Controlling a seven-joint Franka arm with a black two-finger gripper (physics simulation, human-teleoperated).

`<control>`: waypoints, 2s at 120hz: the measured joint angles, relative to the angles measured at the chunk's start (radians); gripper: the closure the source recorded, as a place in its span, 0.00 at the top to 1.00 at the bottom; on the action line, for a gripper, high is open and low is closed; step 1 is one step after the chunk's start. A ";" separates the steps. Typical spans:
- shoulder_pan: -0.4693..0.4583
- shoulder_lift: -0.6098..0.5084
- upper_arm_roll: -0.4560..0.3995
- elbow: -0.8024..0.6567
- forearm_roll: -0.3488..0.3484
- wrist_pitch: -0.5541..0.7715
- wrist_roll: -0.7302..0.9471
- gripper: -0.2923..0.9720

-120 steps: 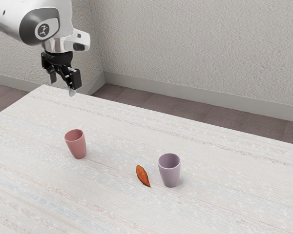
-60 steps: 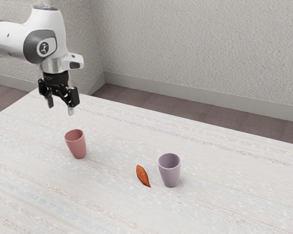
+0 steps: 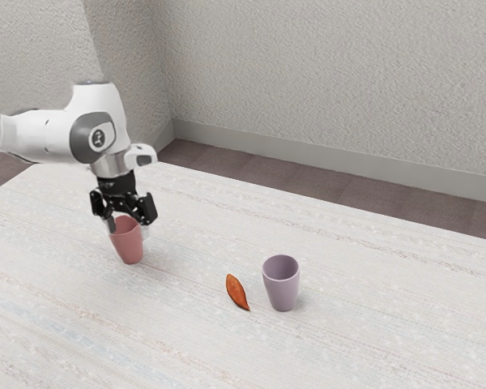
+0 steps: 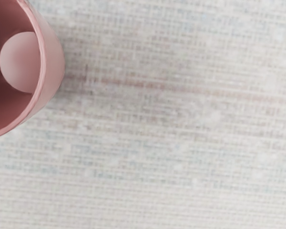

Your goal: Place the left cup onto the right cup

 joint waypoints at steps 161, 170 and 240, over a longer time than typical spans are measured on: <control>0.035 0.246 0.031 0.138 0.012 0.198 0.112 0.51; 0.035 0.244 0.032 0.137 0.013 0.198 0.115 0.38; -0.022 0.099 0.033 0.122 0.099 0.108 0.104 0.16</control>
